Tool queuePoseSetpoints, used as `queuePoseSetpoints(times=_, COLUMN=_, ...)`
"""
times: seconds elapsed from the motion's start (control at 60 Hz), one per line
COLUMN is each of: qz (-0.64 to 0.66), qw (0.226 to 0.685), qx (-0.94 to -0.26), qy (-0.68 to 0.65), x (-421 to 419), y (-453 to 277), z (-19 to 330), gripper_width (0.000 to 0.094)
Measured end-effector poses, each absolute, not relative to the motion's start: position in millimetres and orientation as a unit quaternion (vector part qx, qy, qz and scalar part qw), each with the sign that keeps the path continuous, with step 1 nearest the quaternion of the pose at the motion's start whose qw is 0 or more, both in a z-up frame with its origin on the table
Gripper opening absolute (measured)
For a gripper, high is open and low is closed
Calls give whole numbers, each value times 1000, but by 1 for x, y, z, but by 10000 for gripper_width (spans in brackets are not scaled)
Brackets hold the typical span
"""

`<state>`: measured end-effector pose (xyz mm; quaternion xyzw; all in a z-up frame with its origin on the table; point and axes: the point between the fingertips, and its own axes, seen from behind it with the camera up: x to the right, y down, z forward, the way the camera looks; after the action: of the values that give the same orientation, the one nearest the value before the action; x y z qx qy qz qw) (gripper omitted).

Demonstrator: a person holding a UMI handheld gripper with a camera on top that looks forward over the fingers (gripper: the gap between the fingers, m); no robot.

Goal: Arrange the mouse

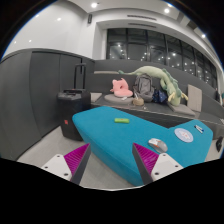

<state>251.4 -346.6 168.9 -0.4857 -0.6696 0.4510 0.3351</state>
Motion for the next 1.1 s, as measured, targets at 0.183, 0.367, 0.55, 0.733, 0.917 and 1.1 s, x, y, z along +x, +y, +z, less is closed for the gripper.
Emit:
queuePoseSetpoints(times=0.183, qz=438, qw=335, qx=-496, qy=-671, x=249, y=-331, z=158, gripper_width=857)
queuePoseSetpoints(times=0.367, qz=426, qw=341, qx=-514, qy=-662, x=238, y=-305, z=143, gripper_width=856)
queuePoseSetpoints(times=0.55, qz=403, qw=359, qx=-540, qy=-646, x=220, y=-256, z=130, gripper_width=857)
queuePoseSetpoints(times=0.733, qz=377, qw=377, qx=-571, qy=-624, x=204, y=-204, z=115, gripper_width=856)
queuePoseSetpoints(times=0.917, qz=357, qw=387, qx=-594, qy=-608, x=188, y=-164, z=101, gripper_width=857)
queuePoseSetpoints(times=1.1, qz=349, qw=398, qx=-599, qy=-601, x=179, y=-140, z=93, gripper_width=858)
